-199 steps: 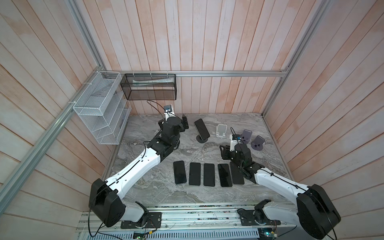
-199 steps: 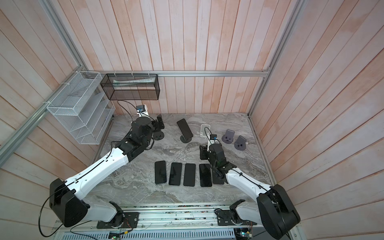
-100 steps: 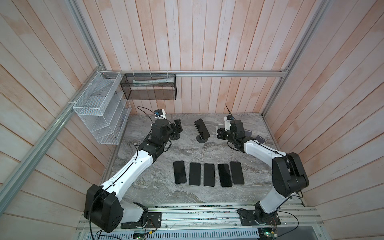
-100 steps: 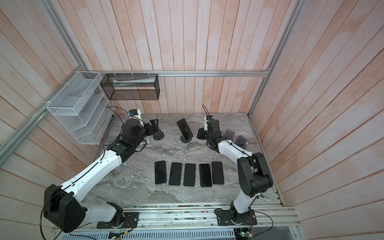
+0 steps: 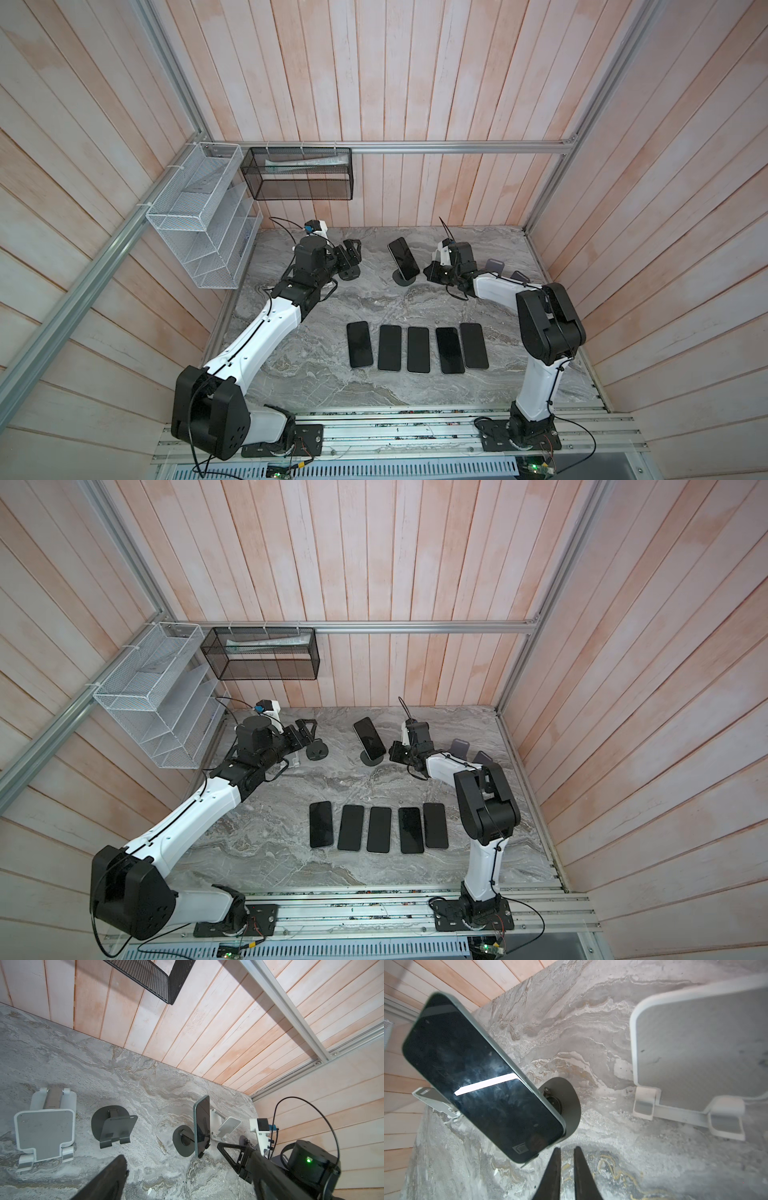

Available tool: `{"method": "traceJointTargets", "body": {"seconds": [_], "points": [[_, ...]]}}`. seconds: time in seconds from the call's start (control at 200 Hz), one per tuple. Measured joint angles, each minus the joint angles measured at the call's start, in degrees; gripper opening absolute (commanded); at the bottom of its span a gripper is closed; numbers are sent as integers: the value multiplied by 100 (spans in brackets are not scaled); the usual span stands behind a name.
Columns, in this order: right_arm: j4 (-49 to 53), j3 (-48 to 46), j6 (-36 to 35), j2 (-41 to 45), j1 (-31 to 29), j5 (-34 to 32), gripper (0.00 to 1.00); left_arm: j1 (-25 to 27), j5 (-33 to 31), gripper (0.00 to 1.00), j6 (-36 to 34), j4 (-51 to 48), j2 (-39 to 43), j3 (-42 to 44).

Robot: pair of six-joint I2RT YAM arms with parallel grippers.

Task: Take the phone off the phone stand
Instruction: 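Lower the right gripper onto the black phone's edge on the dark round stand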

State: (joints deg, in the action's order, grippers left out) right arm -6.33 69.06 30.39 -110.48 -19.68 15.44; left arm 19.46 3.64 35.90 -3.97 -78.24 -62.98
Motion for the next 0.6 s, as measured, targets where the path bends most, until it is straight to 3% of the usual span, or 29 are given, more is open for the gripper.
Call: {"method": "traceJointTargets", "body": {"seconds": [0.23, 0.6], "points": [[-227, 0, 225, -144, 0, -50, 28, -107, 254, 91, 42, 76, -9, 0], [-605, -35, 459, -271, 0, -37, 21, -184, 365, 91, 35, 103, -9, 0]]}}
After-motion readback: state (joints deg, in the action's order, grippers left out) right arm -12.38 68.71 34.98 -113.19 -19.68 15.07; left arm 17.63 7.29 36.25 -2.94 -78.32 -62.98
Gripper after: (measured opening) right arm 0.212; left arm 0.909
